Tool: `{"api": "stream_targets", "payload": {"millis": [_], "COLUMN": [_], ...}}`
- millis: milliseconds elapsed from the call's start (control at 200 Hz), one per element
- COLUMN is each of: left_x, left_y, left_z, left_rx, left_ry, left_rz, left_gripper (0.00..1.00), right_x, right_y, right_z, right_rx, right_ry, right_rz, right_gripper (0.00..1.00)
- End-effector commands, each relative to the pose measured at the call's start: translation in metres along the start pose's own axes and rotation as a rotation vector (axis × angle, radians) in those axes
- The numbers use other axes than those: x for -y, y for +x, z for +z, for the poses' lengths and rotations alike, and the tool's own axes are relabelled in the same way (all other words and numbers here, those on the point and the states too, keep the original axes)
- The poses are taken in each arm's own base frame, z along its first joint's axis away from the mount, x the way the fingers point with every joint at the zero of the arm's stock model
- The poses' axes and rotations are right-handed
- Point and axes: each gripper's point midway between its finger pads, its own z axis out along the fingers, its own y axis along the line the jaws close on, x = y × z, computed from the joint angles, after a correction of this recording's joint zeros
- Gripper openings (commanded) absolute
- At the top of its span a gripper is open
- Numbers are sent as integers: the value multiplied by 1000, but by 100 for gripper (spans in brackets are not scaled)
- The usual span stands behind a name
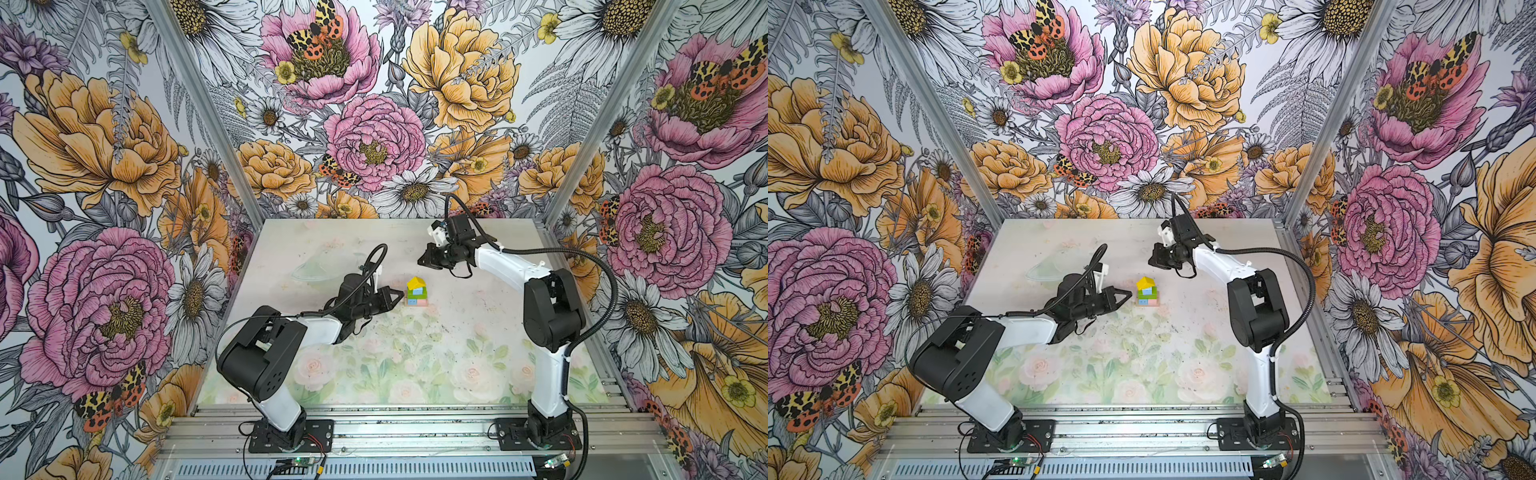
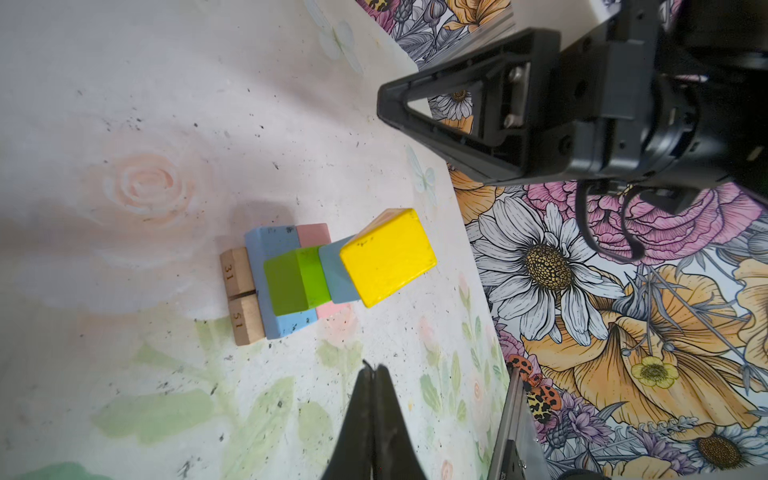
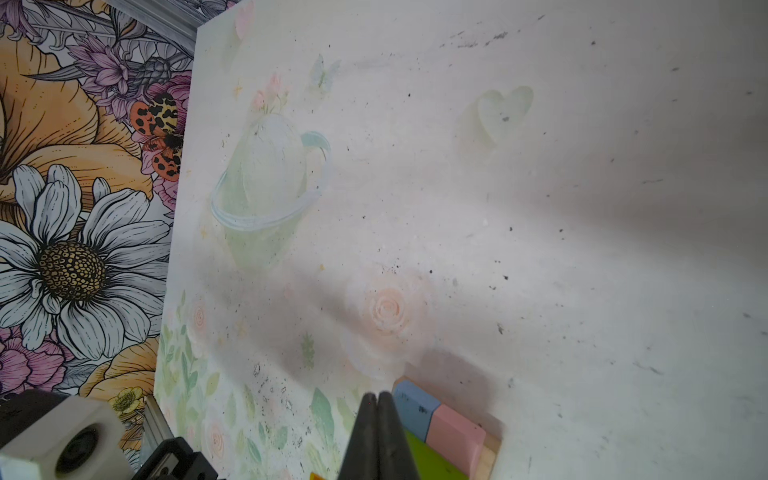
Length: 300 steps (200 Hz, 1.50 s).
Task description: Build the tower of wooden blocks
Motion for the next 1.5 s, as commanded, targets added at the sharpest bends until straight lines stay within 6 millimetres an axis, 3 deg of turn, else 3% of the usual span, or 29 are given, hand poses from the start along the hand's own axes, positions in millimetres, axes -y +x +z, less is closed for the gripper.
{"api": "stream_targets", "payload": {"millis": [0, 590, 1496], "left_x": [6, -19, -20], "left_y": [-10, -16, -26], "left_z": [5, 17, 31], "left_rx": [15, -31, -46], "left_ry": [24, -105, -109], "left_rz": [20, 65, 83], "left_gripper": [0, 0, 0], "right_x": [-3, -1, -2], "right_y": [2, 14, 25], "right_z": [10, 14, 12], "right_rx": [-9, -35, -40], "right_ry": [-23, -32, -35], "right_rz": [-21, -14, -14], "right_gripper": [0, 0, 0]}}
